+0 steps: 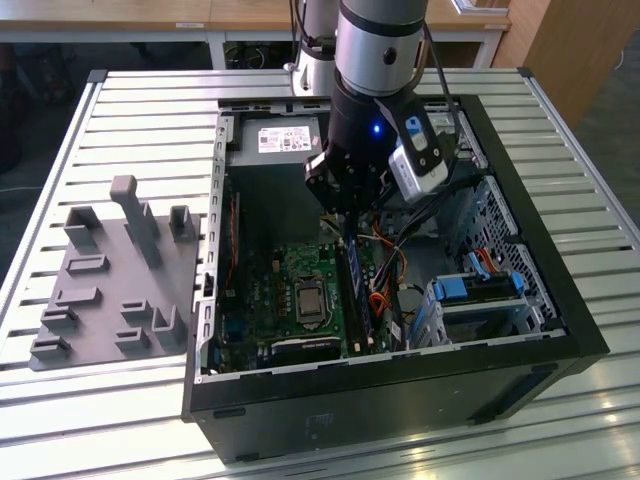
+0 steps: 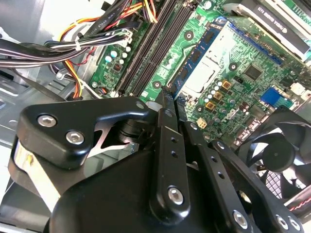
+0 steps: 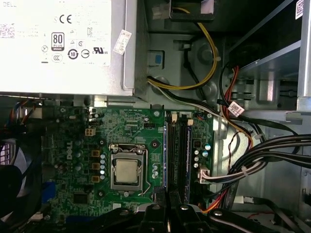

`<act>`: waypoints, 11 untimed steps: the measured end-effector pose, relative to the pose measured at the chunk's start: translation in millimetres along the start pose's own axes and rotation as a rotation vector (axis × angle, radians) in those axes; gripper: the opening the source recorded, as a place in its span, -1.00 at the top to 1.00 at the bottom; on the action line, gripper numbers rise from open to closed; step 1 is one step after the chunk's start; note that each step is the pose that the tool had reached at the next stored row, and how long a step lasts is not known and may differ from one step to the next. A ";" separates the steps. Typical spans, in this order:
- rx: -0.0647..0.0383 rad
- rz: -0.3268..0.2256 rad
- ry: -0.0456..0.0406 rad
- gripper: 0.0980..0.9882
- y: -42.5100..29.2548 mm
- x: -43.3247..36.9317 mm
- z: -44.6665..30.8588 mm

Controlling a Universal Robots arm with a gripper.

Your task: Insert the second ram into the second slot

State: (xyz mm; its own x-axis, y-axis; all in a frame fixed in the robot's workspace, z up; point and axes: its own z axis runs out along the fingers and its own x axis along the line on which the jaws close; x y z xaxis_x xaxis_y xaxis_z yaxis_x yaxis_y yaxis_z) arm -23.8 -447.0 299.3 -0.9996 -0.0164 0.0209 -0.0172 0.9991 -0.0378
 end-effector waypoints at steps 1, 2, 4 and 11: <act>0.000 0.000 0.0000 0.90 0.0 0.0 0.2; 0.000 0.000 0.0001 0.90 0.0 0.0 0.3; 0.000 0.000 0.0000 0.90 0.0 0.0 0.8; 0.000 0.000 -0.0001 0.90 0.1 -0.1 2.9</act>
State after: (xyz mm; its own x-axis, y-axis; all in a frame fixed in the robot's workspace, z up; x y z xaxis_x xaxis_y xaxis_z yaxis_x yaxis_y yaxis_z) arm -23.8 -447.1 296.3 -0.9996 -0.0164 0.0208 -0.0172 0.9991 -0.0377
